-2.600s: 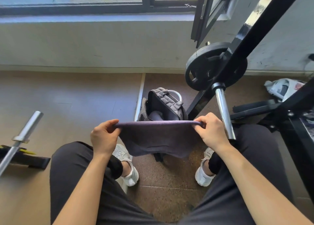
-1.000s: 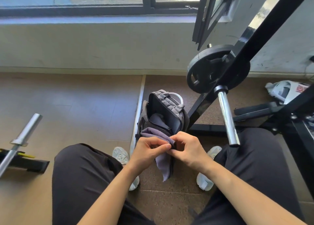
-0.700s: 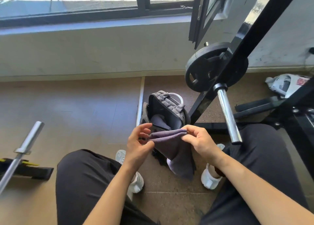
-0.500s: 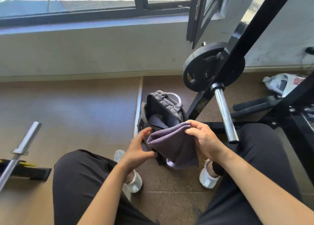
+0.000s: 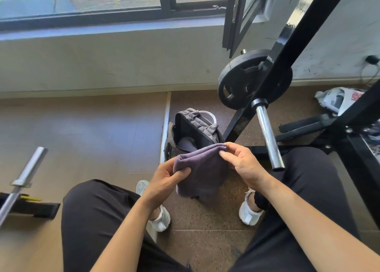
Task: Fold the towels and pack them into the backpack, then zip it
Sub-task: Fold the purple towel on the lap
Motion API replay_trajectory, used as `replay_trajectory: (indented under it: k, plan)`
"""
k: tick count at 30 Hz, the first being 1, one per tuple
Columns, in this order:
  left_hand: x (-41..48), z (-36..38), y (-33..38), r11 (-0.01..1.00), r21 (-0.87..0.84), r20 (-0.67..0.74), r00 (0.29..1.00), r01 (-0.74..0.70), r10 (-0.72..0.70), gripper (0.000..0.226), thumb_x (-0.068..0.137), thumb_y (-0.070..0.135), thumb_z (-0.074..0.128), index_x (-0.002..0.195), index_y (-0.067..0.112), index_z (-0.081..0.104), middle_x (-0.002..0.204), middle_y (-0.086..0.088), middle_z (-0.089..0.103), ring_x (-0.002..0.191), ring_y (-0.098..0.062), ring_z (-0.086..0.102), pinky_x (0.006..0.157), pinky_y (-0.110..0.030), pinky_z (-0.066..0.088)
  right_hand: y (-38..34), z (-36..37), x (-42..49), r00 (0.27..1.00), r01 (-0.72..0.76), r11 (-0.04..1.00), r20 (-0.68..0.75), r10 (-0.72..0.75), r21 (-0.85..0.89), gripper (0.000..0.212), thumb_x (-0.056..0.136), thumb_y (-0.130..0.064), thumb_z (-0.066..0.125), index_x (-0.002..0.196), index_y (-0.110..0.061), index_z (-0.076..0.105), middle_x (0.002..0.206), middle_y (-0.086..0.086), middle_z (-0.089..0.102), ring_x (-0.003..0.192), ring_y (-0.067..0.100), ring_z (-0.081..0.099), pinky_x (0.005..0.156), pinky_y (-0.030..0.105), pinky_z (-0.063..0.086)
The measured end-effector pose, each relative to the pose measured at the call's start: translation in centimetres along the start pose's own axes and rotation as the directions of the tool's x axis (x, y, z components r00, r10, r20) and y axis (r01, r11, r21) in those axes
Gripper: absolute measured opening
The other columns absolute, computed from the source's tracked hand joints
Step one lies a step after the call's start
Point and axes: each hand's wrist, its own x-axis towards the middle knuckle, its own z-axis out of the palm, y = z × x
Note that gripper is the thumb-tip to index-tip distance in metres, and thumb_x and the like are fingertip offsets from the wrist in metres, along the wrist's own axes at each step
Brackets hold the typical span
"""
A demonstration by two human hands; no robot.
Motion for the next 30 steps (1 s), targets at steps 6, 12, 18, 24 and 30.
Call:
replay_trajectory:
  k: [6,12,18,24,30]
  plan:
    - [-0.2,-0.3,0.2,0.977,-0.15,0.05,0.988,0.152,-0.146,0.046,0.076,0.037,0.07,0.114,0.011,0.072,0.109,-0.009,0.075,0.104,-0.016,0.068,0.087,-0.03,0.053,0.2,0.6,0.1,0.995,-0.065,0.991,0.084,0.055,0.113,0.024,0.103,-0.014,0.053,0.119,-0.007,0.07,0.12,0.017,0.072,0.115,0.024,0.068,0.1,0.036,0.052]
    - [-0.4,-0.3,1.6,0.784,-0.549,0.0,0.938,0.29,-0.347,0.04,0.085,0.039,0.062,0.107,0.007,0.073,0.097,-0.012,0.078,0.087,-0.022,0.075,0.075,-0.034,0.054,0.4,1.0,-0.2,0.924,-0.222,0.973,0.33,0.192,0.057,0.076,0.1,-0.064,0.028,0.135,-0.003,0.058,0.134,0.016,0.065,0.131,0.029,0.057,0.113,0.046,0.035]
    - [0.1,-1.5,2.0,0.61,-0.771,-0.067,0.929,0.183,-0.364,0.055,0.1,0.049,0.046,0.13,0.008,0.066,0.126,-0.014,0.072,0.112,-0.025,0.071,0.085,-0.032,0.059,0.8,1.4,-0.7,0.891,-0.161,0.978,0.406,0.201,-0.132,0.037,0.094,-0.029,0.068,0.117,0.0,0.07,0.12,0.019,0.072,0.117,0.034,0.067,0.107,0.049,0.049]
    - [0.9,-2.3,1.4,0.616,-0.773,-0.162,0.893,0.15,-0.421,0.053,0.103,0.049,0.043,0.124,0.007,0.069,0.126,-0.014,0.072,0.106,-0.02,0.074,0.091,-0.035,0.05,1.1,1.6,-0.6,0.944,-0.119,0.983,0.29,0.154,-0.137,0.025,0.092,-0.016,0.073,0.095,0.009,0.072,0.088,0.01,0.073,0.083,0.018,0.067,0.076,0.034,0.054]
    - [1.0,-3.0,0.1,0.595,-0.792,-0.097,0.936,0.133,-0.338,0.064,0.103,0.057,0.039,0.142,0.009,0.055,0.134,-0.015,0.067,0.118,-0.027,0.069,0.092,-0.037,0.059,0.1,1.3,-1.2,0.968,-0.079,0.995,0.243,0.064,0.053,0.039,0.092,-0.028,0.071,0.103,0.009,0.068,0.094,0.02,0.071,0.09,0.024,0.068,0.078,0.033,0.055]
